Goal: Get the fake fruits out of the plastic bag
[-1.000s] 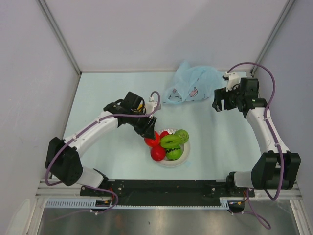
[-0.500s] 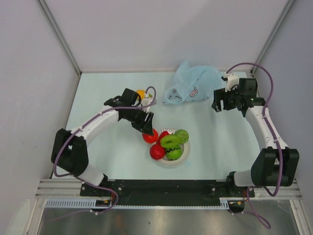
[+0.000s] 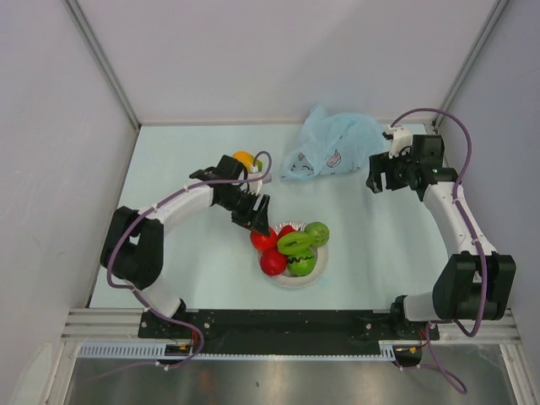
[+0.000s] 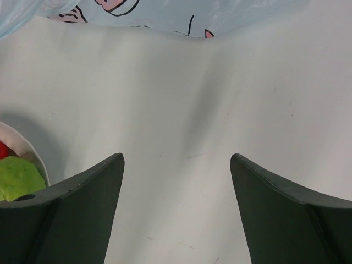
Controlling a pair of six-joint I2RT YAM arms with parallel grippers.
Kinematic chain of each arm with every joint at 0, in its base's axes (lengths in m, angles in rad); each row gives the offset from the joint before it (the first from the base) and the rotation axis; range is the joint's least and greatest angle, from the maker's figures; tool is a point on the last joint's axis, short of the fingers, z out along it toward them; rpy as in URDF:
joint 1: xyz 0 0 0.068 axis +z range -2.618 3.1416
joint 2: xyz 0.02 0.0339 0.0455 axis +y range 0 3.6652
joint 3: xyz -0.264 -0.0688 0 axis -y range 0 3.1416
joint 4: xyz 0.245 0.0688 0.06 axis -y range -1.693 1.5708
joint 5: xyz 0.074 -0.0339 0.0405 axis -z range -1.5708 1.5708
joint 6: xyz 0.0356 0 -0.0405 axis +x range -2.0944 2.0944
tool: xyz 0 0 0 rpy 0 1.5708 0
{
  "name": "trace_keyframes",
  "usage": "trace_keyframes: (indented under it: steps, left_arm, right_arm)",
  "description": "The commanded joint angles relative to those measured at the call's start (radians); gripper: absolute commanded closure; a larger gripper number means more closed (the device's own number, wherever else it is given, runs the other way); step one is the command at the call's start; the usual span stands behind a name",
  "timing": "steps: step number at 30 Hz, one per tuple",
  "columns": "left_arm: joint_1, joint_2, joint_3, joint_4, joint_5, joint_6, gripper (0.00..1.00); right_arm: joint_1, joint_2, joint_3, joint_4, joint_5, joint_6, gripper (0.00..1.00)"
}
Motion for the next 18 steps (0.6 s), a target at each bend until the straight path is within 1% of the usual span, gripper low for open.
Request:
trace_keyframes:
  steps: [1, 2, 4, 5, 6, 7, 13, 18]
  left_arm:
    - [0.004, 0.025, -0.004, 0.010, 0.021, -0.034, 0.29]
    - [0.013, 0.023, -0.001, 0.007, 0.027, -0.037, 0.24]
    - [0.023, 0.016, 0.002, 0.007, 0.035, -0.036, 0.19]
    - [0.035, 0.009, 0.001, 0.009, 0.045, -0.034, 0.15]
    - [0.040, 0.000, -0.001, 0.010, 0.050, -0.034, 0.06]
    - [0.043, -0.006, 0.001, 0.010, 0.052, -0.031, 0.00]
    - [0.075, -0.038, 0.002, 0.007, 0.068, -0.025, 0.00]
    - [0.079, -0.020, 0.022, -0.022, 0.055, -0.016, 0.00]
  right_arm:
    - [-0.005, 0.004, 0.001, 0.028, 0.008, -0.005, 0.17]
    - [-0.005, 0.006, 0.001, 0.030, 0.008, -0.005, 0.17]
    - [-0.005, 0.006, 0.001, 0.031, 0.008, -0.005, 0.17]
    - [-0.005, 0.006, 0.001, 0.031, 0.006, -0.005, 0.17]
    - [-0.005, 0.007, 0.001, 0.030, 0.006, -0.005, 0.17]
    - [-0.005, 0.008, 0.001, 0.030, 0.006, -0.005, 0.17]
    - [-0.005, 0.009, 0.001, 0.034, 0.008, -0.005, 0.17]
    - [-0.003, 0.018, 0.003, 0.042, 0.009, -0.001, 0.17]
